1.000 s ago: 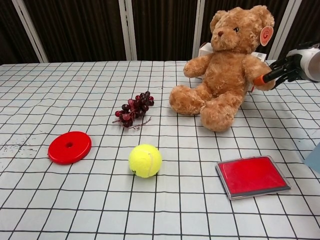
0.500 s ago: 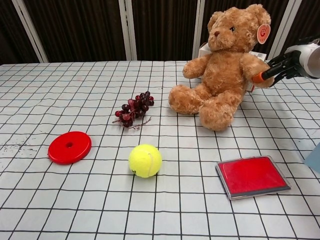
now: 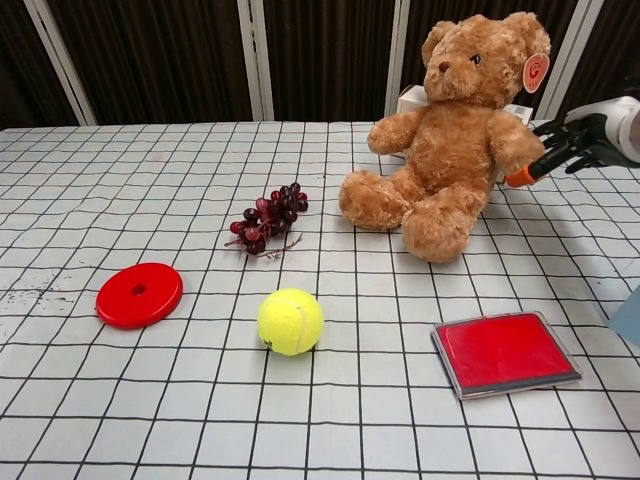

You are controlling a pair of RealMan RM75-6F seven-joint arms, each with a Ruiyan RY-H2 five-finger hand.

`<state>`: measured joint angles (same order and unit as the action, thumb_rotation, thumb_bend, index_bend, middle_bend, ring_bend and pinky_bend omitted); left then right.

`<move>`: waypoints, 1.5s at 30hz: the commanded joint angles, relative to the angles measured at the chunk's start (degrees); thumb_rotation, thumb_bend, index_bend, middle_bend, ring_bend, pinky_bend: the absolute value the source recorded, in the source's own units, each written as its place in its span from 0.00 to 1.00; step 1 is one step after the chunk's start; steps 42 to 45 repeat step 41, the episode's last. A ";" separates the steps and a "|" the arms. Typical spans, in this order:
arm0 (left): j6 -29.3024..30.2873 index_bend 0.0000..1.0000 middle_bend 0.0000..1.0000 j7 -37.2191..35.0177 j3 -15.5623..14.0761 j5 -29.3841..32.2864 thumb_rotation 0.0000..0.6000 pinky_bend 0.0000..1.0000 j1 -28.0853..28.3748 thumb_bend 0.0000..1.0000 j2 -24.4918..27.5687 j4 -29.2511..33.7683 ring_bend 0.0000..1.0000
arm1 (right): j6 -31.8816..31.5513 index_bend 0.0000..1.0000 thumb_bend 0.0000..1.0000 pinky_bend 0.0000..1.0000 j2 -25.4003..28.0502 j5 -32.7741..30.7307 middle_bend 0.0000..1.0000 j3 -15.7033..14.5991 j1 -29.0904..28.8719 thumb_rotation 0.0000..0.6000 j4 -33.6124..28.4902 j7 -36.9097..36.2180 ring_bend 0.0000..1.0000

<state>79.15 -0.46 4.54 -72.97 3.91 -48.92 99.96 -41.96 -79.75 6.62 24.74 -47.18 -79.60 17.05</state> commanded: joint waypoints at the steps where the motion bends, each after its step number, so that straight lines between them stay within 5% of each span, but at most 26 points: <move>1: 0.07 0.25 0.06 -0.25 0.03 0.04 1.00 0.14 -0.08 0.18 0.10 -0.04 0.01 | 1.61 0.00 0.23 0.00 2.97 -0.40 0.02 -1.84 0.25 1.00 -2.68 1.28 0.00; 6: 0.18 0.25 0.06 -1.01 0.02 -0.18 1.00 0.14 -0.22 0.18 0.36 -0.07 0.01 | 1.60 0.00 0.23 0.00 8.91 0.76 0.02 -3.28 2.36 1.00 -8.57 0.88 0.00; 13: 0.13 0.25 0.06 -1.54 -0.21 -0.58 1.00 0.14 -0.37 0.18 0.70 0.21 0.01 | -3.79 0.00 0.23 0.00 19.45 10.12 0.02 -7.03 11.05 1.00 -19.73 -2.10 0.02; 19: 0.80 0.25 0.06 -1.76 -0.52 -1.68 1.00 0.14 -0.70 0.18 1.04 0.98 0.01 | -20.20 0.00 0.23 0.00 21.46 28.54 0.02 -12.85 22.12 1.00 -25.34 -5.66 0.03; 22: 1.29 0.25 0.06 -1.80 -0.69 -2.21 1.00 0.14 -0.94 0.18 1.14 1.25 0.01 | -31.55 0.00 0.23 0.00 19.81 43.51 0.02 -17.60 29.70 1.00 -26.95 -9.71 0.03; 28: 2.13 0.25 0.06 -1.94 -1.02 -3.32 1.00 0.14 -1.35 0.18 1.30 1.63 0.01 | -48.87 0.00 0.23 0.00 13.76 66.11 0.03 -26.45 39.42 1.00 -20.33 -9.60 0.03; 31: 2.53 0.25 0.06 -2.37 -1.11 -3.86 1.00 0.14 -1.53 0.18 1.50 1.77 0.01 | -53.22 0.01 0.23 0.00 11.87 72.23 0.03 -28.88 41.51 1.00 -15.26 -5.38 0.03; 36: 3.21 0.25 0.06 -3.48 -1.22 -4.87 1.00 0.14 -1.80 0.18 1.76 1.49 0.01 | -57.89 0.02 0.23 0.00 9.12 76.86 0.03 -29.21 43.73 1.00 -7.07 -1.65 0.03; 45: 2.66 0.25 0.06 -3.76 -1.15 -4.60 1.00 0.14 -1.56 0.18 1.73 1.43 0.01 | -58.20 0.02 0.23 0.00 8.67 79.70 0.03 -29.25 44.33 1.00 -4.15 -5.74 0.03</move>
